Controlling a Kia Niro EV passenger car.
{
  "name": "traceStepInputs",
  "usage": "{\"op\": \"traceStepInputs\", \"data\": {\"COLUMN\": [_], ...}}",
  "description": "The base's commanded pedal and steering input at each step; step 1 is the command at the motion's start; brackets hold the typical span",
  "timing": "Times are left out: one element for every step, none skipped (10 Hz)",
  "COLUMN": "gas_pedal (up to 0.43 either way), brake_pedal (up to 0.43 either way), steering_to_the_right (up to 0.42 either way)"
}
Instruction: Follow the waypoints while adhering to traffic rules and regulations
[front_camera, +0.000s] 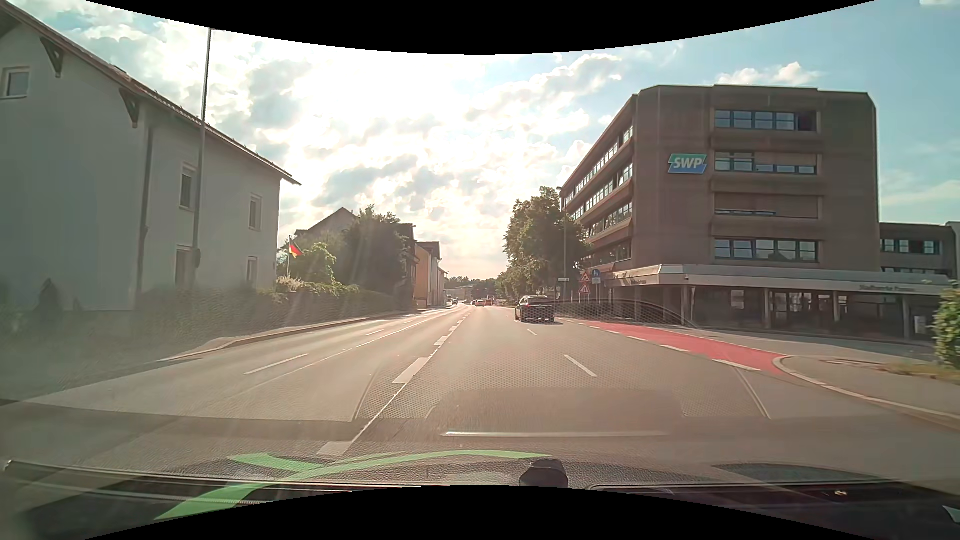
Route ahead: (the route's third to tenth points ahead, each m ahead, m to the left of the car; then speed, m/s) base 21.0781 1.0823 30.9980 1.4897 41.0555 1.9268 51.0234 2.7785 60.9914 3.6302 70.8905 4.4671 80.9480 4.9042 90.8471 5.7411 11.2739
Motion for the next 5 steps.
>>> {"op": "traceStepInputs", "data": {"gas_pedal": [0.000,0.000,0.020,0.067,0.098], "brake_pedal": [0.000,0.000,0.000,0.000,0.000], "steering_to_the_right": [-0.017,-0.016,-0.012,-0.011,-0.011]}}
